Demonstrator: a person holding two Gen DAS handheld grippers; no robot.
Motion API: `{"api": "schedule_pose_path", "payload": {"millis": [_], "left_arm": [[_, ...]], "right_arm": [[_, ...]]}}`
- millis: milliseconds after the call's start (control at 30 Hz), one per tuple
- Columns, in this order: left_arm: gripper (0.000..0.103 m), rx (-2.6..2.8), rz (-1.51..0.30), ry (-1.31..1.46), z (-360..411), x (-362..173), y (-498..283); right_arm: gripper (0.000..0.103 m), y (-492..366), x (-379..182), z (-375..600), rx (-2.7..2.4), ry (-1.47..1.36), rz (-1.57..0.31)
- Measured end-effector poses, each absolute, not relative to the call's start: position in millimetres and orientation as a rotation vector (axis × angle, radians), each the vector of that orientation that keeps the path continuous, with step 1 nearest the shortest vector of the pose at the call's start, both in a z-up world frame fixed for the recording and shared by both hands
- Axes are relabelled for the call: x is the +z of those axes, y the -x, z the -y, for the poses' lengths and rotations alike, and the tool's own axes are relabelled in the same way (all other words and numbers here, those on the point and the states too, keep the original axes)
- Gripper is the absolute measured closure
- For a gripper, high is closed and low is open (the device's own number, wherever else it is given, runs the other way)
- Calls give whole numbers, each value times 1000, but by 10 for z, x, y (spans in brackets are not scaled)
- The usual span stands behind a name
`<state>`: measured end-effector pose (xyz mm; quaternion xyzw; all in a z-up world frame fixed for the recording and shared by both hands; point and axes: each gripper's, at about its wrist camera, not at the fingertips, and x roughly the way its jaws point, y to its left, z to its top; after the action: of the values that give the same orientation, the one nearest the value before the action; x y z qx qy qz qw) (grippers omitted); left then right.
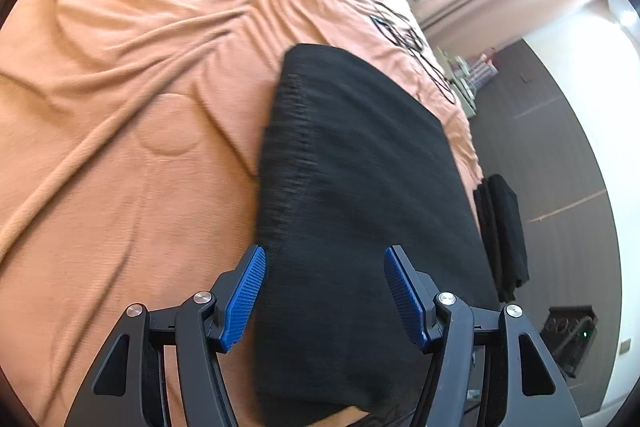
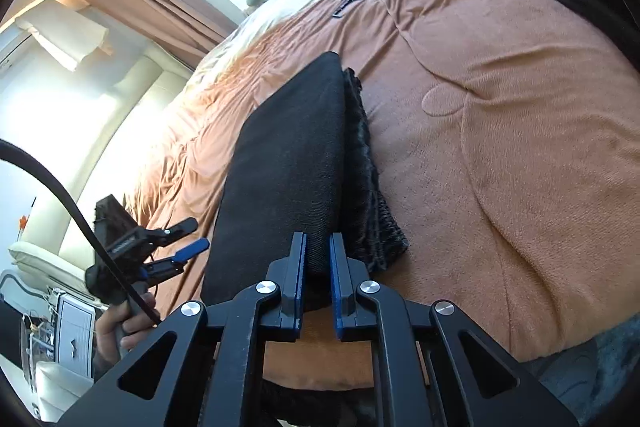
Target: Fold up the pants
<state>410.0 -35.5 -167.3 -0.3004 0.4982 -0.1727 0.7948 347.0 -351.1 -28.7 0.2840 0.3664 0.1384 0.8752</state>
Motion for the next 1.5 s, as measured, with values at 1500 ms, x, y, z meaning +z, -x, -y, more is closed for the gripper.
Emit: {"api": "schedule_pose_path", "payload": {"millis": [1500], "left_arm": [[76, -498, -1154, 676, -44, -1787, -3689]], "right_arm": [[73, -4053, -933, 3290, 386, -705, -896]]}}
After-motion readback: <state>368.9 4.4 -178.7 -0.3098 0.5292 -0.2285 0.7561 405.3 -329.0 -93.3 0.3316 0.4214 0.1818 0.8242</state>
